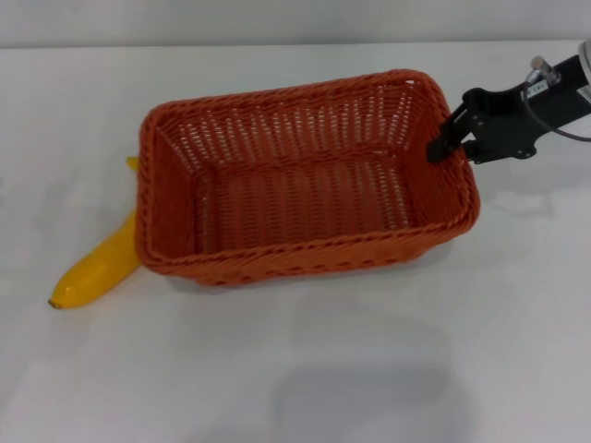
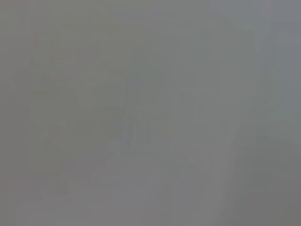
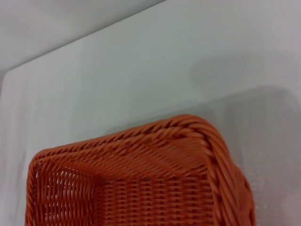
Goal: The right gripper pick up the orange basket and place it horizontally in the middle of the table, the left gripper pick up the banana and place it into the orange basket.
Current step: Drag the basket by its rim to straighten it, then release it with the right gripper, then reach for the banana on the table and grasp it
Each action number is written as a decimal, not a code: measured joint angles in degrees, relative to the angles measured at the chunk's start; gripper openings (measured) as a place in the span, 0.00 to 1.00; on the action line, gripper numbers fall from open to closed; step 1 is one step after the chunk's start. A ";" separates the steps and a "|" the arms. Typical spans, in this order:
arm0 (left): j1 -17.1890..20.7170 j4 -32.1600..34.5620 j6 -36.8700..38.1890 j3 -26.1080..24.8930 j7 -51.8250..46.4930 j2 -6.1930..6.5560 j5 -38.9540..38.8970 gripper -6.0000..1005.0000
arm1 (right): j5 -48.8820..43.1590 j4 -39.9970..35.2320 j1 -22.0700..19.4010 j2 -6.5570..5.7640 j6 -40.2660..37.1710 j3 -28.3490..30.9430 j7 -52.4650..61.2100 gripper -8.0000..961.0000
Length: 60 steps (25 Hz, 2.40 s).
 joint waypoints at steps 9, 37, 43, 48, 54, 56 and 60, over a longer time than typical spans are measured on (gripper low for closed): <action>0.29 -0.01 -0.21 0.00 1.00 0.16 0.00 0.81 | 0.53 -4.10 -2.35 0.63 0.34 -2.85 0.76 0.23; 0.58 -0.01 -0.65 0.00 1.58 -0.11 -0.01 0.80 | 16.82 -9.21 -12.07 0.46 -1.89 -14.88 1.36 0.41; 0.96 -0.01 -0.61 0.00 1.15 -0.02 -0.01 0.80 | 16.96 -10.75 -13.49 -0.12 -1.92 -14.82 1.00 0.64; 1.06 -1.15 -0.35 0.00 -1.63 0.52 0.69 0.80 | 18.04 -17.93 -17.96 -0.87 -1.51 -14.24 -0.49 0.85; 0.49 -6.74 2.96 0.00 -10.34 0.73 4.80 0.79 | 29.77 -19.67 -24.36 -3.17 2.90 -12.48 -12.54 0.90; -0.08 -9.88 5.28 0.03 -15.75 0.75 6.82 0.79 | 34.80 -19.71 -26.45 -3.59 4.23 -10.35 -21.66 0.90; -2.37 -15.32 8.71 0.08 -27.77 1.37 12.88 0.79 | 41.65 -19.75 -30.24 -3.25 5.77 -5.72 -41.18 0.90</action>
